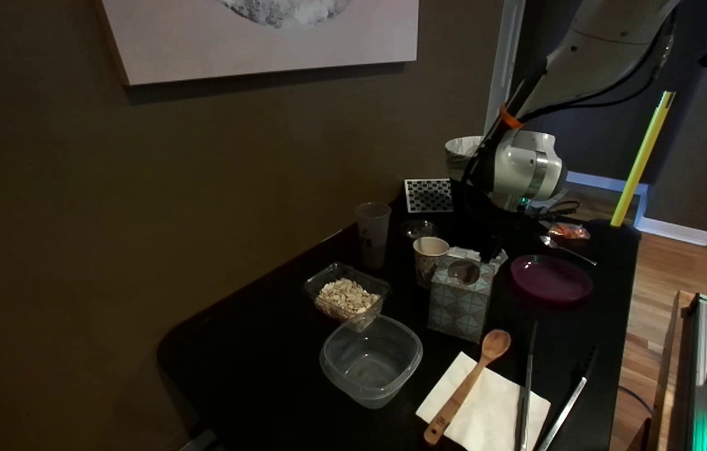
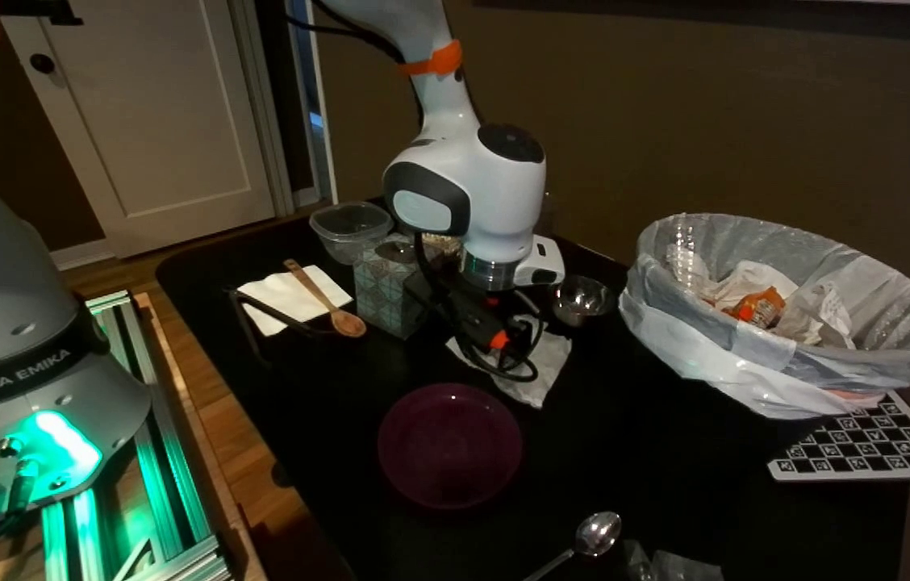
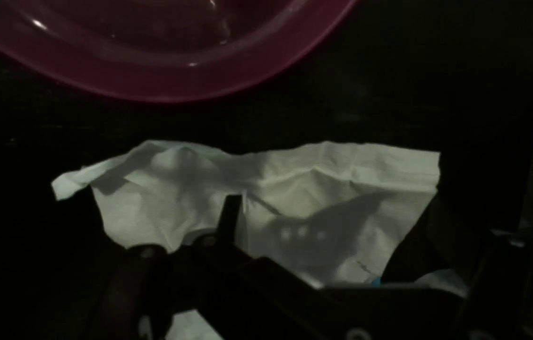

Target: Pick up the straw and put it into the coffee cup

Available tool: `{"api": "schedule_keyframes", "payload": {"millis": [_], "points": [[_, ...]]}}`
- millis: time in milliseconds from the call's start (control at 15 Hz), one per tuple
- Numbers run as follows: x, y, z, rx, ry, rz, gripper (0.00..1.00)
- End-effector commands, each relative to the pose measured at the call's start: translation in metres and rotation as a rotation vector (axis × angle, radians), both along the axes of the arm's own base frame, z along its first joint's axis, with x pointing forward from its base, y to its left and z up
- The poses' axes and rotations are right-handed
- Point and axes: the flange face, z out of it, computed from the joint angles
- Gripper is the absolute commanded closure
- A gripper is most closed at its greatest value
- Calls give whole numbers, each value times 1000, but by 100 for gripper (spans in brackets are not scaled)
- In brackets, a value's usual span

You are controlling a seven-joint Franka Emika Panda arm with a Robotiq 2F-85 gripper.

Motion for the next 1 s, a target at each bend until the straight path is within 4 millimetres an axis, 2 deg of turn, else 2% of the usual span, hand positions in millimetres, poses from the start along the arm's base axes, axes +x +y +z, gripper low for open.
{"api": "schedule_keyframes", "payload": {"millis": [0, 333, 933], "points": [[9, -6, -33, 16, -3, -23, 0], [13, -18, -50, -22, -6, -45, 0], [14, -26, -37, -150, -52, -66, 0]]}}
